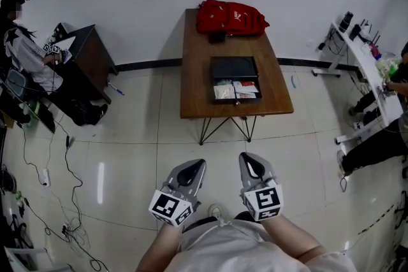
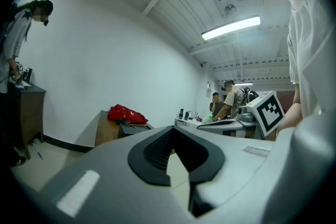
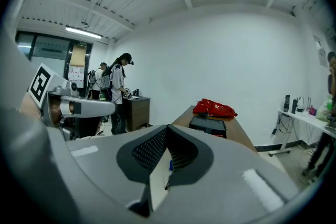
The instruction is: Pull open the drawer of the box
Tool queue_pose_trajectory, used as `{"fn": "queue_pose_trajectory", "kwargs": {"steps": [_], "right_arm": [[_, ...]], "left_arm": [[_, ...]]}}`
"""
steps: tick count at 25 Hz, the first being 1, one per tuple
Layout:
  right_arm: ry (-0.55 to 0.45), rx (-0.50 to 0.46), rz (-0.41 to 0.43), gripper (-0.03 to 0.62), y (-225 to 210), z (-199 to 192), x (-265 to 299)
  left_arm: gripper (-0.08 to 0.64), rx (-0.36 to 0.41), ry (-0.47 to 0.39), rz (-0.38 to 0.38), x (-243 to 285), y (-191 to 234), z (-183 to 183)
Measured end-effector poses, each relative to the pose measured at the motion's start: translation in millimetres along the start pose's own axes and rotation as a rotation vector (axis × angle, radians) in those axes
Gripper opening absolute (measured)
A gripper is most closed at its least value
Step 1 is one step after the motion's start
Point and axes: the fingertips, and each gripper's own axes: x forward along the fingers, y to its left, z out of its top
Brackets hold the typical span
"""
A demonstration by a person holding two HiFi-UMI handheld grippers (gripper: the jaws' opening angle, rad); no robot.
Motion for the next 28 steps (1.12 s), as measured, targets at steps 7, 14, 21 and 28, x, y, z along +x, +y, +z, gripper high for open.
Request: {"fn": "queue_pose_trajectory", "kwargs": {"steps": [7,14,21,28], "right_arm": [[-0.006,0.012,0.019,0.005,-14,-3,-13],[-0.016,-0.001,0.042,0.005,-21,-3,-17],[-0.037,-0.002,0.040,0.005,-32,1,-18],[-0.046,-0.005,0.044,0.005,-35,2,-20]], "left_arm": [[0.006,0.005,-0.007,0.001,15,-18,2],[0.006,0.008,-0.013,0.007,28,-26,4],[0.006,-0.001,-0.022,0.013,35,-33,7],[0.006,0.014,-0.020,0.018,37,-34,10]]}}
